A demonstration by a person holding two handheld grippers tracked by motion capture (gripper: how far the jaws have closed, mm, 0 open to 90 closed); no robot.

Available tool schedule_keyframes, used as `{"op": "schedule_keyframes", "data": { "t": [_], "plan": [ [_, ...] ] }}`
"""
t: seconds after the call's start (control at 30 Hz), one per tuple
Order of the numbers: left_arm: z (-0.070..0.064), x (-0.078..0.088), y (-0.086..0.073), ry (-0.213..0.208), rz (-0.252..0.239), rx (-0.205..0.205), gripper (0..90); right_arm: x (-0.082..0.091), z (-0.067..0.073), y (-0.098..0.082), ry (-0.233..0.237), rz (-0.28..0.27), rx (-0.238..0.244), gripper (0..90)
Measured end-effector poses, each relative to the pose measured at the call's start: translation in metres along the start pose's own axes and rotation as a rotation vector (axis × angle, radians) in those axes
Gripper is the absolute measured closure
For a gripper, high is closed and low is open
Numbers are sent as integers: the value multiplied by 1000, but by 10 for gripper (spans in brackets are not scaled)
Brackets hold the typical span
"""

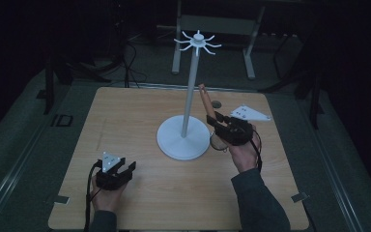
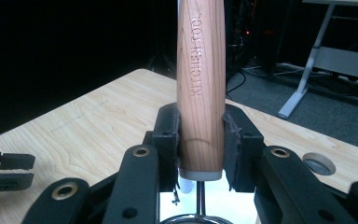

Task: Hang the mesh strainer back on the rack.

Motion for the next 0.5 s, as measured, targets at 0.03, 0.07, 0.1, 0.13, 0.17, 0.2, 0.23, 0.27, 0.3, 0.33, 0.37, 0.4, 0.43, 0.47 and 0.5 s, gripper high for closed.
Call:
{"op": "schedule_keyframes", "data": {
  "t": [0.03, 0.07, 0.1, 0.13, 0.17, 0.2, 0.23, 0.27, 0.3, 0.33, 0.37, 0.4, 0.43, 0.47, 0.5],
  "plan": [
    [0, 0, 0, 0, 0, 0, 530, 1, 0, 0, -1, -1, -2, 693],
    [0, 0, 0, -1, 0, -1, 530, 1, 0, 1, -2, -6, -3, 694],
    [0, 0, 0, 0, 1, -2, 530, 2, -1, 2, -3, -10, -6, 694],
    [0, 0, 0, 0, 1, -2, 530, 2, -1, 2, -1, -12, -9, 694],
    [0, 0, 0, 0, 1, -2, 530, 3, -2, 3, 1, -16, -13, 694],
    [0, 0, 0, -1, 0, -2, 530, 3, -2, 4, 3, -18, -13, 693],
    [0, 0, 0, -1, 1, -3, 530, 3, -3, 4, 5, -18, -14, 693],
    [0, 0, 0, -1, 1, -3, 530, 4, -2, 5, 4, -16, -12, 694],
    [0, 0, 0, 0, 1, -3, 530, 4, -3, 5, 0, -15, -7, 693],
    [0, 0, 0, 0, 0, -1, 530, 4, -3, 6, -1, -15, -6, 693],
    [0, 0, 0, 0, -1, 0, 530, 5, -3, 7, 0, -19, -8, 693],
    [0, 0, 0, 0, -1, -1, 530, 5, -3, 8, 2, -23, -10, 694],
    [0, 0, 0, 0, -1, -1, 530, 6, -3, 8, 3, -25, -11, 693],
    [0, 0, 0, 0, -1, -1, 530, 6, -4, 9, 1, -27, -10, 694],
    [0, 0, 0, 0, -1, -1, 530, 7, -4, 10, 2, -30, -11, 694]
  ]
}}
Point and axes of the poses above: each handheld gripper's, and its own axes: x roughly backward along the jaws, y roughly out of its top, z roughly to its left, the point moved 3 cm from there along -x, roughly forward along the jaws, and after that the axes turned 11 degrees about z, right-handed, at the moved point
